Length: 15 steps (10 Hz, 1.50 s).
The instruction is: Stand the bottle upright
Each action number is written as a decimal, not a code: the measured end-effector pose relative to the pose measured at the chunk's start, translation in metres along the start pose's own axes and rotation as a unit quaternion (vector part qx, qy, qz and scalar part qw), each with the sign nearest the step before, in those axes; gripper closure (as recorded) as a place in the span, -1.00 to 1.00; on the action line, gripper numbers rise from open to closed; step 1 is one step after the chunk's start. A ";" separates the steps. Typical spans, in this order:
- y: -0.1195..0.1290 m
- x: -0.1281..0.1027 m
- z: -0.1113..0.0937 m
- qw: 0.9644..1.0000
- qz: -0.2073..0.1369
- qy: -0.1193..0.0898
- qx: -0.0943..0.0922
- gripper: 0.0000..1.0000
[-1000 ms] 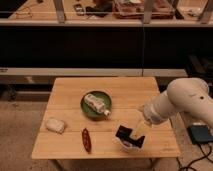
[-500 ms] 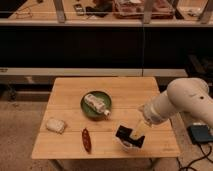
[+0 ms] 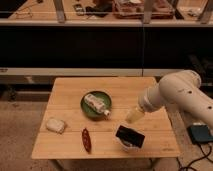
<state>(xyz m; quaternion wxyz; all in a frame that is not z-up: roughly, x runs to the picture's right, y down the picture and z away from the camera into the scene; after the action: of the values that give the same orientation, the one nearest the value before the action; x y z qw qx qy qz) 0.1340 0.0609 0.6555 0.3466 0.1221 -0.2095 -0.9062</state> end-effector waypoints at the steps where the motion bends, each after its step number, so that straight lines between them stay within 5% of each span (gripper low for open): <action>1: 0.012 0.011 0.002 1.000 0.011 0.017 -0.016 -0.60; 7: 0.014 0.019 0.008 0.999 0.011 0.029 -0.020 -0.60; 11: -0.055 0.040 0.055 0.995 -0.049 0.049 0.068 -0.60; 13: -0.079 0.044 0.085 0.991 -0.079 0.046 0.099 -0.60; 15: -0.082 0.037 0.108 0.991 -0.081 0.027 0.105 -0.60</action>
<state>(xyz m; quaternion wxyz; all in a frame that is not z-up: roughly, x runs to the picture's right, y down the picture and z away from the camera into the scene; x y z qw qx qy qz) 0.0203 0.1226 0.7102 0.2627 0.1989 -0.2831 -0.9007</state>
